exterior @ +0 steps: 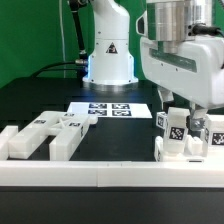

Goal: Assemble chair

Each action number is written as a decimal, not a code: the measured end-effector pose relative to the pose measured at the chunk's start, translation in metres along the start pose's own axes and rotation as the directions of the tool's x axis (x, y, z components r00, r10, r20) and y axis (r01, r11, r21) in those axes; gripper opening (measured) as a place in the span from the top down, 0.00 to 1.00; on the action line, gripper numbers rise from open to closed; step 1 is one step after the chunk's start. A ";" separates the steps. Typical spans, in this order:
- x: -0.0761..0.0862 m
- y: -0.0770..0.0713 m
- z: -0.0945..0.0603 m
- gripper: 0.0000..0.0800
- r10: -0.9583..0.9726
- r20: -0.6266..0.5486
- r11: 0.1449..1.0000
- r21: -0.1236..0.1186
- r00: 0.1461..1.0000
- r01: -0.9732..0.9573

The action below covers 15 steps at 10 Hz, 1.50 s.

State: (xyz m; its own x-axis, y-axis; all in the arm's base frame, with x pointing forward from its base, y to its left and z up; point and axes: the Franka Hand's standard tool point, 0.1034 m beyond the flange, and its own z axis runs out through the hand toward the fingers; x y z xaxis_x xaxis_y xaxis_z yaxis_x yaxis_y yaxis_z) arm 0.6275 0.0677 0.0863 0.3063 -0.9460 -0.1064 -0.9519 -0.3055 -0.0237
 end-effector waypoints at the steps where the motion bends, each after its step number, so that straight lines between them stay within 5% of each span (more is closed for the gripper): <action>1: 0.000 0.000 0.000 0.19 -0.083 0.000 0.997 -0.001 0.997 0.083; 5: 0.000 0.002 0.001 0.19 -0.448 0.005 0.893 -0.036 0.894 0.448; 10: 0.004 0.001 0.000 0.19 -0.828 0.011 0.559 -0.046 0.560 0.828; 12: 0.005 0.000 0.000 0.19 -0.911 0.003 0.410 -0.070 0.412 0.909; 13: 0.005 0.000 0.000 0.35 -0.906 0.003 0.422 -0.069 0.423 0.904; 14: 0.005 0.000 0.000 0.35 -0.906 0.003 0.422 -0.069 0.423 0.904; 15: 0.005 0.000 0.000 0.63 -0.906 0.003 0.422 -0.069 0.423 0.904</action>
Offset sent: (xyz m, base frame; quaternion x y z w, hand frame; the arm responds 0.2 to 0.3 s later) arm 0.0025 -0.0091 0.0030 -0.0880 0.0148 -0.3356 0.9378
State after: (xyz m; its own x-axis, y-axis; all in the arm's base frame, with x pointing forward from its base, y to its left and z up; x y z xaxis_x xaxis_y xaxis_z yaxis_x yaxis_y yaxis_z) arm 0.6293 0.0628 0.0858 0.9921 -0.1229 -0.0261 -0.1239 -0.9916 -0.0374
